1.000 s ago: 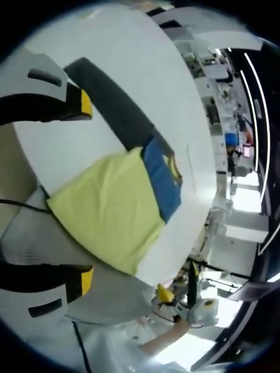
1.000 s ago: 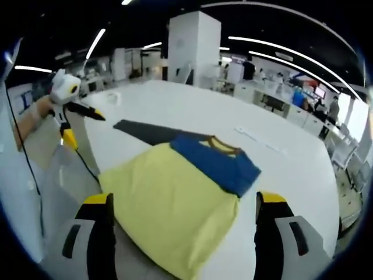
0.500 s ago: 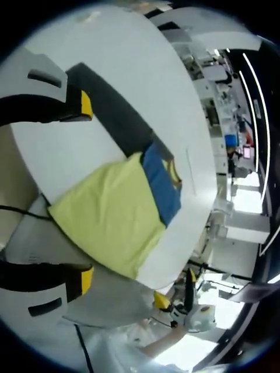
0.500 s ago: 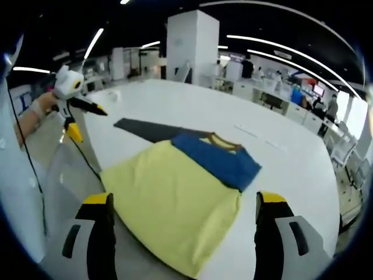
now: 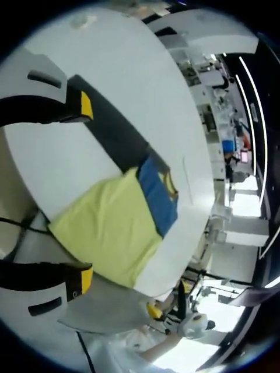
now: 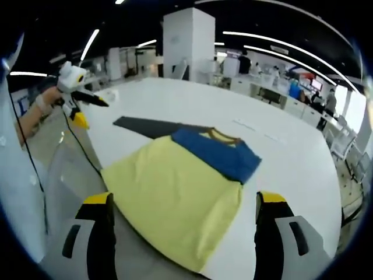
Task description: Fold the garment on the visible template until the final outline fits inside the template.
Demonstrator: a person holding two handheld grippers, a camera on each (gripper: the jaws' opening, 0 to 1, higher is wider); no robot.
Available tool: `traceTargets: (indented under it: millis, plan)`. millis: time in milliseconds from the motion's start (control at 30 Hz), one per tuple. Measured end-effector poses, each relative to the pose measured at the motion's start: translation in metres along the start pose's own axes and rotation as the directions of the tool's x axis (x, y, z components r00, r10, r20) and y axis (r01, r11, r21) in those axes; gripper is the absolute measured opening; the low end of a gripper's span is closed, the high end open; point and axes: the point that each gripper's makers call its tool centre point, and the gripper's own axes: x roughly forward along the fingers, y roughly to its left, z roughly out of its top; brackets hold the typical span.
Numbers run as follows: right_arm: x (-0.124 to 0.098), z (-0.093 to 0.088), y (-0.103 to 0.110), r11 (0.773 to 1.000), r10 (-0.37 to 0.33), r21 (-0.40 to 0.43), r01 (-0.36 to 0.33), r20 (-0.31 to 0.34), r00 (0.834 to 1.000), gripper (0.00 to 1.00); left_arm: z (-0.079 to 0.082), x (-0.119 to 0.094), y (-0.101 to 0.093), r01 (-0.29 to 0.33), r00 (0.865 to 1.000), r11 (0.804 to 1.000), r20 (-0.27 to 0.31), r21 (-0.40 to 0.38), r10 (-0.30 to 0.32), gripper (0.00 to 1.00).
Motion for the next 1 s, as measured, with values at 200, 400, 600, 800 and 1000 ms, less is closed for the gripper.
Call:
traceTargets:
  millis: [200,400,600,800,1000]
  plan:
    - [-0.003,-0.005,0.002,1.000,-0.005,0.016,0.005,-0.004,1.000,1.00,0.001,-0.002,0.015,-0.024,1.000,1.000,0.002,-0.007,0.024,0.96]
    - [-0.005,-0.009,0.002,1.000,-0.009,0.025,0.009,-0.009,1.000,1.00,0.007,-0.004,0.025,-0.035,0.999,0.999,0.016,-0.009,0.035,0.94]
    - [-0.007,-0.010,0.001,1.000,-0.013,0.027,0.013,-0.008,1.000,1.00,0.011,-0.006,0.046,-0.070,0.997,0.997,0.025,-0.015,0.071,0.94]
    - [-0.008,-0.011,-0.001,0.999,-0.020,0.026,0.020,-0.011,1.000,1.00,0.012,-0.008,0.061,-0.090,0.995,0.995,0.036,-0.033,0.091,0.91]
    - [-0.009,-0.012,0.001,1.000,-0.014,0.025,0.014,-0.015,1.000,1.00,0.007,-0.008,0.070,-0.095,0.995,0.995,0.019,-0.038,0.096,0.85]
